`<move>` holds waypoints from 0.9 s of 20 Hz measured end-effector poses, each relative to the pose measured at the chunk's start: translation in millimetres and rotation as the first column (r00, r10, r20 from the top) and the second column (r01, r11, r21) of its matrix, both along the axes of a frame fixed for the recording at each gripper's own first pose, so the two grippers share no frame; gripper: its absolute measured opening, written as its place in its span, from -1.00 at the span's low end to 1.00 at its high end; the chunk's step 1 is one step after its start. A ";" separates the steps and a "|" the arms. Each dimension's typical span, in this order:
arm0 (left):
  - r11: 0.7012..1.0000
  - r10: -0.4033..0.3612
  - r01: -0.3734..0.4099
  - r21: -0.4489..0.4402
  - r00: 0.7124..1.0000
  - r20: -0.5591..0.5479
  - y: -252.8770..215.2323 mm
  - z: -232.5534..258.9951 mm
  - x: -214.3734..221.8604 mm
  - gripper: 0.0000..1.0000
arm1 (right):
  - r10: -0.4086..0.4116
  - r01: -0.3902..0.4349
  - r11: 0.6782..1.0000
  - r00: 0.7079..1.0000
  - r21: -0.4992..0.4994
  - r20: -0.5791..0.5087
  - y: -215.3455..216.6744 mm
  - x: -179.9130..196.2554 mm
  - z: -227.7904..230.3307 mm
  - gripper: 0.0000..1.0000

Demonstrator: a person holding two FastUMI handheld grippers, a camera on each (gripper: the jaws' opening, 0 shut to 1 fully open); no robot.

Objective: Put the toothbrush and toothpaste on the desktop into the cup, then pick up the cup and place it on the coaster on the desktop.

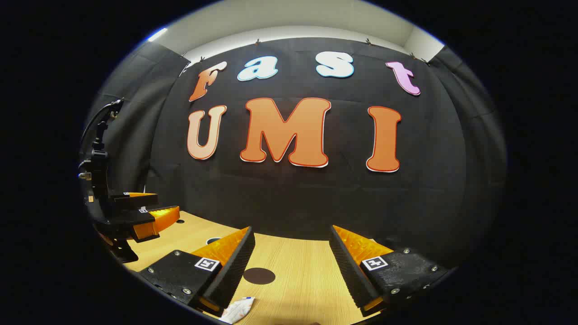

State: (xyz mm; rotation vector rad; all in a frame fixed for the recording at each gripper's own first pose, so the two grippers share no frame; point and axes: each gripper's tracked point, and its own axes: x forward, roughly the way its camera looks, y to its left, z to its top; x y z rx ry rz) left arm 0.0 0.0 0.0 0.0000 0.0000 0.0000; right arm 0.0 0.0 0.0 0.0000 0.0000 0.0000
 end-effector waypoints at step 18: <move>1.000 -0.030 0.030 -0.010 0.999 -0.029 1.2 6.4 8.6 0.94 | 0.024 -0.024 1.000 1.000 0.001 -0.009 3.9 0.6 5.6 0.97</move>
